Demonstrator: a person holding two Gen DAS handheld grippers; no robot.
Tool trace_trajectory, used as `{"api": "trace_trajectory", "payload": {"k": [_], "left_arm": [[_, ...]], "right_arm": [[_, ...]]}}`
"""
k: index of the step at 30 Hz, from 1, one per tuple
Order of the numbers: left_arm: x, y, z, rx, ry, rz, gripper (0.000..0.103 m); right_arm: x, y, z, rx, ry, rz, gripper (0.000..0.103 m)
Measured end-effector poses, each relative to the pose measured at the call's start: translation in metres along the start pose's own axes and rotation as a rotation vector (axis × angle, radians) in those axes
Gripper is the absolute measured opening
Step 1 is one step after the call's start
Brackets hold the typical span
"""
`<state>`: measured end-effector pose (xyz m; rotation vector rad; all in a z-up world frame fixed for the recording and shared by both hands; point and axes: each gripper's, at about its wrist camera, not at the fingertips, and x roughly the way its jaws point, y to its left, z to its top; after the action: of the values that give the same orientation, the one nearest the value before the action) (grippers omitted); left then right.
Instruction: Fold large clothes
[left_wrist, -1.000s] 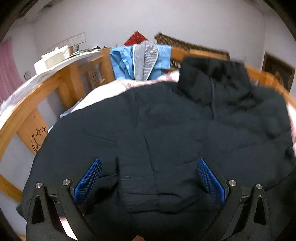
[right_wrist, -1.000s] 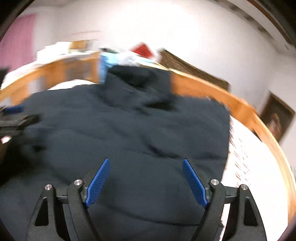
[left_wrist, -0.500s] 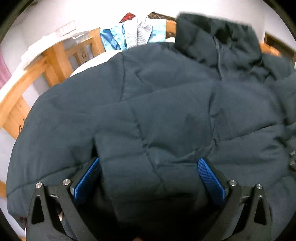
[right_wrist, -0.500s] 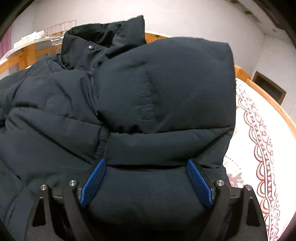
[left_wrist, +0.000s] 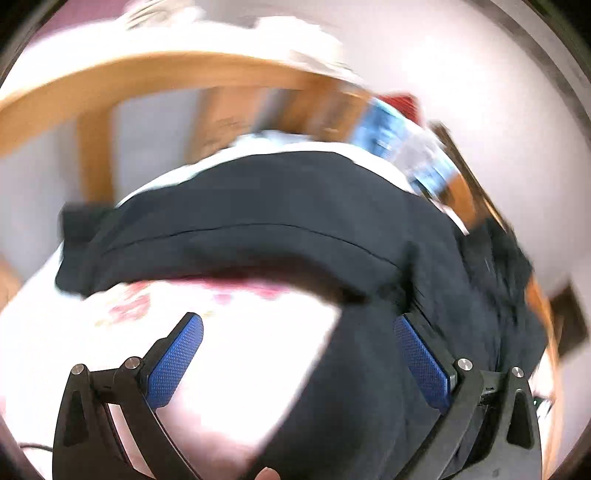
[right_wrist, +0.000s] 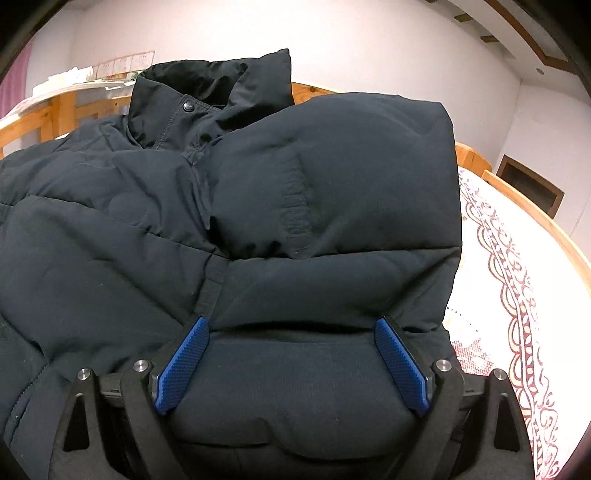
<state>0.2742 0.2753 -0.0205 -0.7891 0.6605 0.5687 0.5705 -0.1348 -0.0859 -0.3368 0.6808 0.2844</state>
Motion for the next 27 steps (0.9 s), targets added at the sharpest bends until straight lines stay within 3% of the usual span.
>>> {"api": "trace_trajectory", "payload": {"k": [5, 9, 14, 17, 19, 21, 22, 27], "left_arm": [[0.009, 0.043, 0.012, -0.242, 0.035, 0.025, 0.101], [0.014, 0.071, 0.019, -0.417, 0.003, 0.009, 0.101], [0.019, 0.103, 0.037, -0.560, -0.031, 0.029, 0.101], [0.024, 0.107, 0.040, -0.613, -0.055, 0.049, 0.099], [0.024, 0.100, 0.041, -0.586, -0.063, 0.082, 0.085], [0.028, 0.094, 0.041, -0.557, -0.054, 0.115, 0.062], [0.028, 0.094, 0.040, -0.548, -0.054, 0.122, 0.058], [0.026, 0.090, 0.040, -0.495, -0.088, 0.144, 0.017]], "right_arm": [[-0.045, 0.002, 0.018, 0.022, -0.034, 0.109, 0.095], [-0.083, 0.031, 0.036, -0.036, -0.046, 0.205, 0.095], [-0.120, 0.078, 0.049, -0.099, -0.072, 0.353, 0.096], [-0.135, 0.102, 0.048, -0.141, -0.089, 0.390, 0.096], [-0.140, 0.112, 0.047, -0.155, -0.098, 0.403, 0.096], [-0.144, 0.120, 0.044, -0.159, -0.098, 0.413, 0.096], [-0.143, 0.121, 0.044, -0.158, -0.096, 0.416, 0.096], [-0.133, 0.128, 0.040, -0.140, -0.066, 0.409, 0.096]]}}
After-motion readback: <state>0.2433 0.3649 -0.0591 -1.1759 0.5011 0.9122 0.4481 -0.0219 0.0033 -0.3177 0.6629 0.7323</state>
